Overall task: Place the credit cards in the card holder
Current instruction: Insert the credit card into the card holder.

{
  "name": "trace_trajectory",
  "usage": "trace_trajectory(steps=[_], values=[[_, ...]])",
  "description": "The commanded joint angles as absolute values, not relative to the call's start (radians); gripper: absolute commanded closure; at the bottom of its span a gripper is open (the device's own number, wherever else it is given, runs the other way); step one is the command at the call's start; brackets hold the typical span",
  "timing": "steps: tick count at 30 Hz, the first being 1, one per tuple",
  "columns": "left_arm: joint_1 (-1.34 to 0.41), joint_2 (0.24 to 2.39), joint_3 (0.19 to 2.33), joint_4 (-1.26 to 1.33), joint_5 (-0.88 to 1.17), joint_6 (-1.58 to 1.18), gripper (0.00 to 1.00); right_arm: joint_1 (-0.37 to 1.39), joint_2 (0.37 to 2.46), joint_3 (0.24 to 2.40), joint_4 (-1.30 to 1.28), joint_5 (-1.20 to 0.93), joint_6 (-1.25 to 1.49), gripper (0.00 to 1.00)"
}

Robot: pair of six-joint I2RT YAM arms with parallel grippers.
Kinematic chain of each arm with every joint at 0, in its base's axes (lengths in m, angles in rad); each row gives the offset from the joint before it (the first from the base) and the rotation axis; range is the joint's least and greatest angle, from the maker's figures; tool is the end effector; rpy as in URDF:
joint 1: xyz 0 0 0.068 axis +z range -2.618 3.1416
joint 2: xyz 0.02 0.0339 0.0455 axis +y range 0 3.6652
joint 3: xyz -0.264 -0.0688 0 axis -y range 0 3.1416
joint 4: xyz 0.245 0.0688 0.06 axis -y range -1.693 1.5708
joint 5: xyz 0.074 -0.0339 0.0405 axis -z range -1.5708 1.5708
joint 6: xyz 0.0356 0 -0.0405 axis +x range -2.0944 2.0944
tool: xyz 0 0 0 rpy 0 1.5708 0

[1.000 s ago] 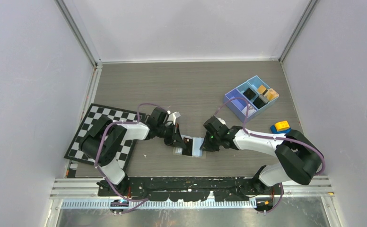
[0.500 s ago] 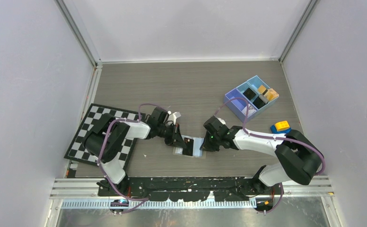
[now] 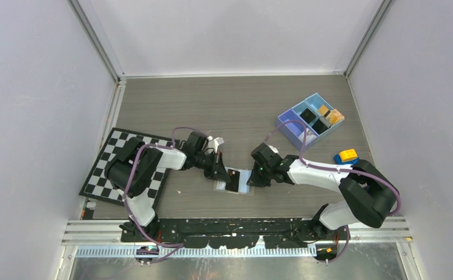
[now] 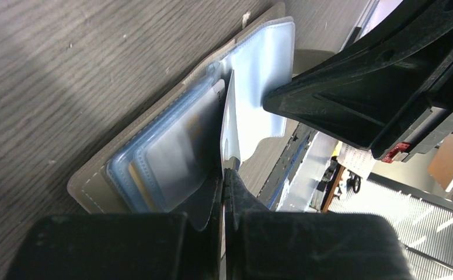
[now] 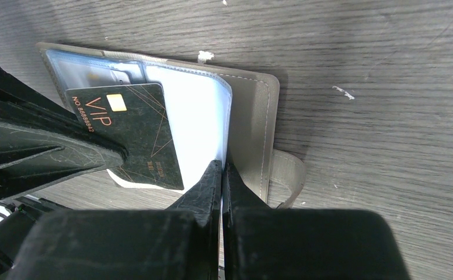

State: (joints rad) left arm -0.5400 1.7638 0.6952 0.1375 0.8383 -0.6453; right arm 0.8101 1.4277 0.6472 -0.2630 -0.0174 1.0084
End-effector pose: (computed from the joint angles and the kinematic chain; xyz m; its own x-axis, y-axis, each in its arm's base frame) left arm 0.2433 -0.1767 0.1083 -0.9855 0.1218 -0.1182 0.1650 0.5240 -0.8356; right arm 0.1745 0.1843 0.1503 -0.9355 0.2440 -0.2556 0.1146 0.8937 0.4337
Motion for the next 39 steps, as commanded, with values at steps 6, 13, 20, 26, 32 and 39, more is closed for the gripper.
trace_trajectory(steps=[6, 13, 20, 26, 32, 39], values=[[-0.534, 1.812, 0.722, 0.159, 0.789, -0.563, 1.0, 0.819, 1.47, 0.654, -0.266, 0.022, 1.006, 0.99], [-0.533, 1.83, 0.717, 0.186, 0.803, -0.571, 1.0, 0.819, 1.47, 0.654, -0.265, 0.023, 1.005, 0.99], [-0.533, 1.835, 0.696, 0.225, 0.809, -0.604, 1.0, 0.82, 1.468, 0.654, -0.265, 0.026, 1.007, 0.99], [-0.534, 1.845, 0.671, 0.279, 0.811, -0.64, 1.0, 0.82, 1.468, 0.654, -0.265, 0.027, 1.008, 0.99], [-0.533, 1.831, 0.654, 0.27, 0.763, -0.675, 1.0, 0.821, 1.462, 0.652, -0.27, 0.033, 1.008, 0.99], [-0.532, 1.797, 0.634, 0.238, 0.713, -0.687, 1.0, 0.822, 1.455, 0.652, -0.275, 0.04, 1.009, 0.99]])
